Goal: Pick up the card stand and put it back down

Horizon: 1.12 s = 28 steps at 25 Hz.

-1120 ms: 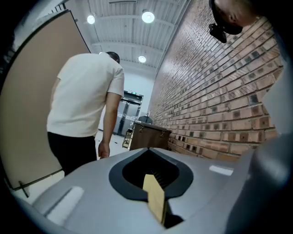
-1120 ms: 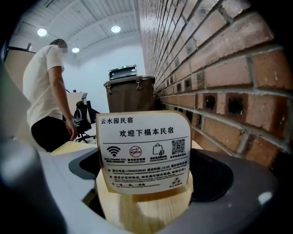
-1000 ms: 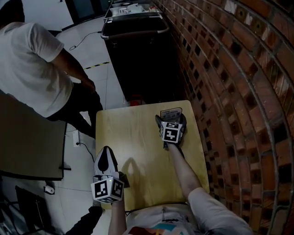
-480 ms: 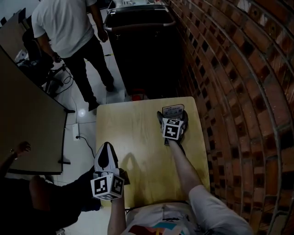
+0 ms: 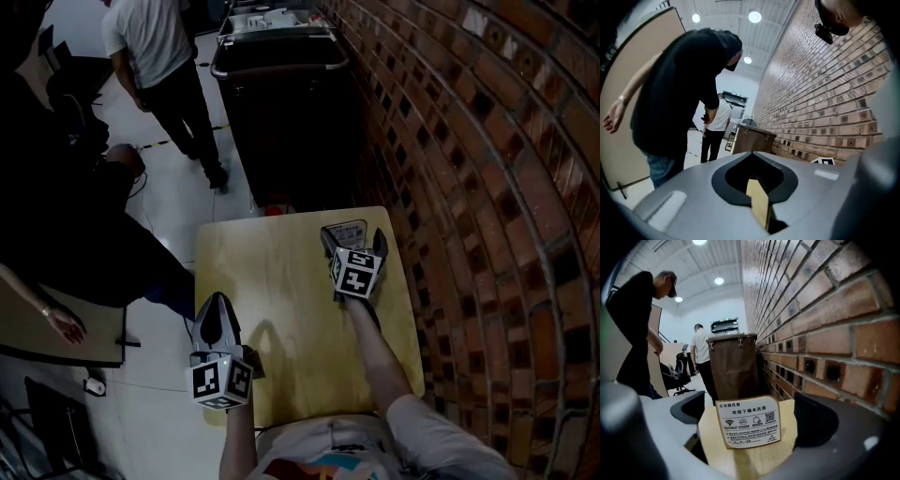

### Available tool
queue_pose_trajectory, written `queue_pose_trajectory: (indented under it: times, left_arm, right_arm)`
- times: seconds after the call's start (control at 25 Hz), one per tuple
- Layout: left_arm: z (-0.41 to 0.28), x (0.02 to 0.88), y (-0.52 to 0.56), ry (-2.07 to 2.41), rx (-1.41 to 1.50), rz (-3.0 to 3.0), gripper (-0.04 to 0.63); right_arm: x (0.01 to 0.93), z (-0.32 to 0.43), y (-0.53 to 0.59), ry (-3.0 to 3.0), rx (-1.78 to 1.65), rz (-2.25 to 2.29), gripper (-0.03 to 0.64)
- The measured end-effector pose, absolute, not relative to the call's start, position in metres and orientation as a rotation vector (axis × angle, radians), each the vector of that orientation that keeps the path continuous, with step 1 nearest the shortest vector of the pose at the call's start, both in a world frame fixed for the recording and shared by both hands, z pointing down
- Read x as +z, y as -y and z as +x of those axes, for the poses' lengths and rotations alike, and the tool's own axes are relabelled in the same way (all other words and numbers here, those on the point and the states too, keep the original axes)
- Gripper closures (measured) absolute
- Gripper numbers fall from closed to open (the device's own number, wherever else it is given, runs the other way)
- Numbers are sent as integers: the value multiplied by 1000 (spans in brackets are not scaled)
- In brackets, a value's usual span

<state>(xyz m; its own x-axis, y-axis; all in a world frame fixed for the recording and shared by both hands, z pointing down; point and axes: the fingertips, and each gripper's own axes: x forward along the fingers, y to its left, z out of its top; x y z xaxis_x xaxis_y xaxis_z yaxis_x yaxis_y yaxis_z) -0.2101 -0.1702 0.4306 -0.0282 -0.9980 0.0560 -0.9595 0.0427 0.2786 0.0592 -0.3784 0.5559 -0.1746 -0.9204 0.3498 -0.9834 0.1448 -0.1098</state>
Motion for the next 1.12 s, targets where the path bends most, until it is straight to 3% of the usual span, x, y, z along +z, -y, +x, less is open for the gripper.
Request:
queue_pose_trajectory:
  times: [0.08,0.16,0.24,0.36,1.12]
  left_arm:
    - [-207,427,167,2078,-262,2026,589]
    - [-202,421,163,2069,-276,2040,590]
    - [-196,415,159,2058,-282,2059,589]
    - [-191,407,153,2044,-306,2104,589]
    - [-165,347,119,2021,-426,2247,589]
  right_arm:
    - [531,64,364,2255,452,1915,76]
    - [500,71,346,2294,404,1959,244]
    - [468,77,326,2339,328,1995,466]
    - [427,82,298,2433,240,2016,609]
    - [348,55,154,2734,108,1815,609]
